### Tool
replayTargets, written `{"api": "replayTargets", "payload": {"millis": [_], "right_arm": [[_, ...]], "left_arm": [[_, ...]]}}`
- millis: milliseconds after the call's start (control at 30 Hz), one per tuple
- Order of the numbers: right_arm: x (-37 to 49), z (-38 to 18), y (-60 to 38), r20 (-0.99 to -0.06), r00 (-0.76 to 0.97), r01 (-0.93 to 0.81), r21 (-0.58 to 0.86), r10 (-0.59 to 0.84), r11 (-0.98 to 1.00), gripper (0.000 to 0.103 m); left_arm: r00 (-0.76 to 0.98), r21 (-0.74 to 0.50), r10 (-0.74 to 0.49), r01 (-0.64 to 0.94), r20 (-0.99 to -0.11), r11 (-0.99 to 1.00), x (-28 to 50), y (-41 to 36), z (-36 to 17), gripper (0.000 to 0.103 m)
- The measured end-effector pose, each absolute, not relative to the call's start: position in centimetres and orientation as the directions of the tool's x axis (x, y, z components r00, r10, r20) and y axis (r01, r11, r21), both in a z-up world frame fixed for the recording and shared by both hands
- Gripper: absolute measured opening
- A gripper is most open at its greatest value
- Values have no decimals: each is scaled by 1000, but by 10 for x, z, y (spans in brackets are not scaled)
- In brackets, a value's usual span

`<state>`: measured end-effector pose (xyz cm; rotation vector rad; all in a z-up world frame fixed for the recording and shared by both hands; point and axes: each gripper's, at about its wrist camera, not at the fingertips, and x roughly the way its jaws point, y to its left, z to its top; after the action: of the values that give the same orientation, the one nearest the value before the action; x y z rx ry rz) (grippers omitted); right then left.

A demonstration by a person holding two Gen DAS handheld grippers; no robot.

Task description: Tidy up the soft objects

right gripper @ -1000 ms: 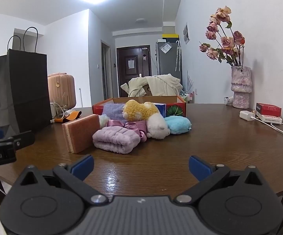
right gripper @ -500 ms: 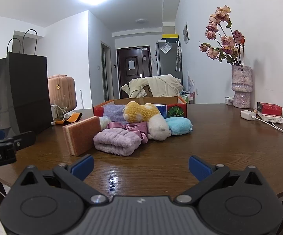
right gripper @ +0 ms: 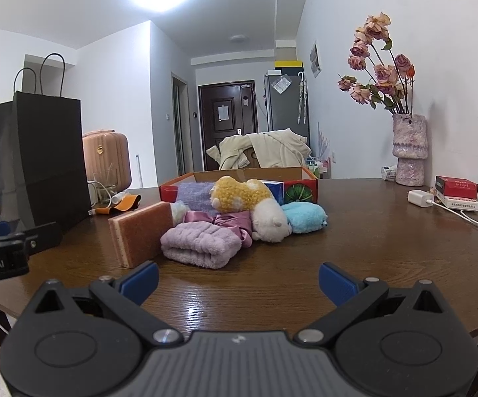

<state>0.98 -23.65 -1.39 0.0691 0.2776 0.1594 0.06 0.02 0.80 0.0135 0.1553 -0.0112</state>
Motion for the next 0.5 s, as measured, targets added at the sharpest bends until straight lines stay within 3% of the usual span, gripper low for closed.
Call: {"api": "replayTargets", "payload": {"millis": [500], "right_arm": [[12, -16, -237, -273, 948, -140, 103, 163, 985, 103]], "left_arm": [[987, 15, -10, 13, -159, 1000, 1, 0, 9, 103]]}}
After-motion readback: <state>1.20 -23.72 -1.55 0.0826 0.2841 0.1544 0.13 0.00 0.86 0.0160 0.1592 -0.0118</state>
